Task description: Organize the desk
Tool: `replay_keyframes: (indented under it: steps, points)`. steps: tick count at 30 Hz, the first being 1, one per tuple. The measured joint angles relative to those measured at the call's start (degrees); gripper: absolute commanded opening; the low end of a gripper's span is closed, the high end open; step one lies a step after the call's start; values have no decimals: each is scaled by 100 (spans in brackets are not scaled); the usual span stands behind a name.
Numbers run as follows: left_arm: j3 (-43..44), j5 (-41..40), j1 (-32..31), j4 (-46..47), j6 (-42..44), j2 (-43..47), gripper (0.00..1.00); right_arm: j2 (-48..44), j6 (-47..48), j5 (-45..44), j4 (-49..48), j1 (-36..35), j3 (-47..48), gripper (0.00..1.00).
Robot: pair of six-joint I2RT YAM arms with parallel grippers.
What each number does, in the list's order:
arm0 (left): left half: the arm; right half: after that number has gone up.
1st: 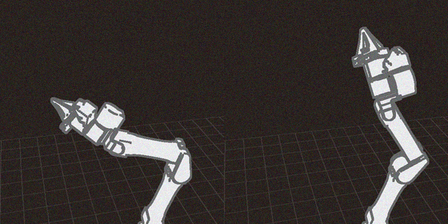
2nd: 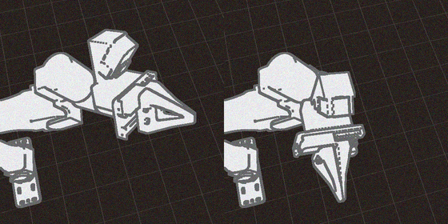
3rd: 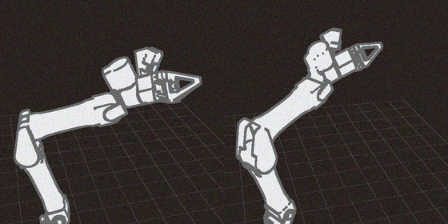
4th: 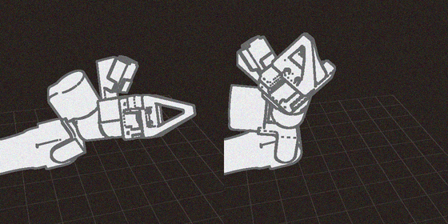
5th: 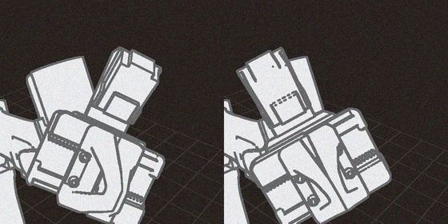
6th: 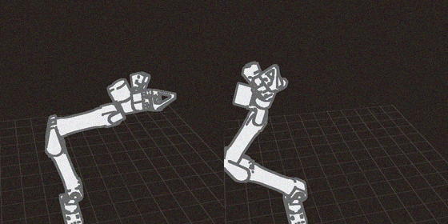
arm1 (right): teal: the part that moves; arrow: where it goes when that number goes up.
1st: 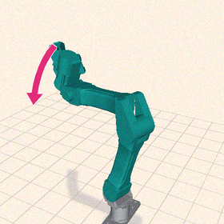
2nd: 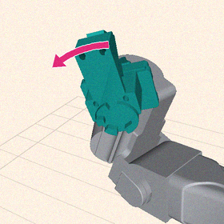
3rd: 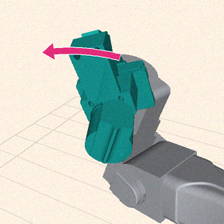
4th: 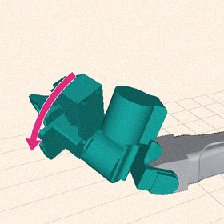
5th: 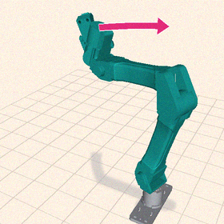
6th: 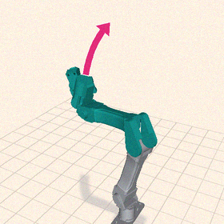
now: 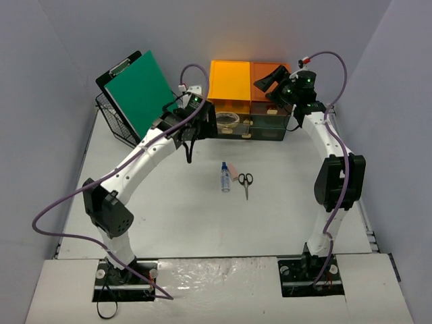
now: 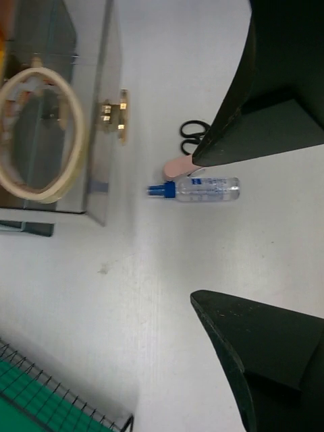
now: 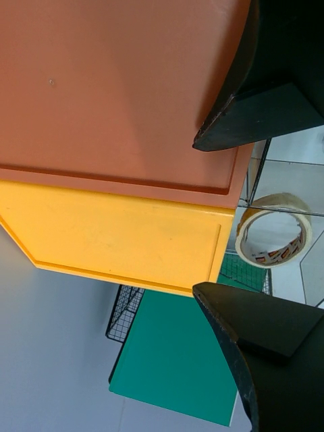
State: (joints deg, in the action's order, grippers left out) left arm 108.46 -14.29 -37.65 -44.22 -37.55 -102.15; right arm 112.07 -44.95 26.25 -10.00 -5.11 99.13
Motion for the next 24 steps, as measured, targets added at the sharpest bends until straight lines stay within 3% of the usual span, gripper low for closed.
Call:
replay_keyframes:
  steps: [4,11,15,24]
  points:
    - [-758,-93,-339,176,-37,230,69,1,0,-8,-2,-21,2,76]
    - [-664,-424,-421,466,34,-529,69,13,-2,-7,2,-30,24,76]
    - [-165,-512,-366,535,175,-1054,69,19,-2,-7,4,-32,28,76]
    - [1886,-535,-86,826,746,-2356,70,20,0,-10,18,-36,35,76]
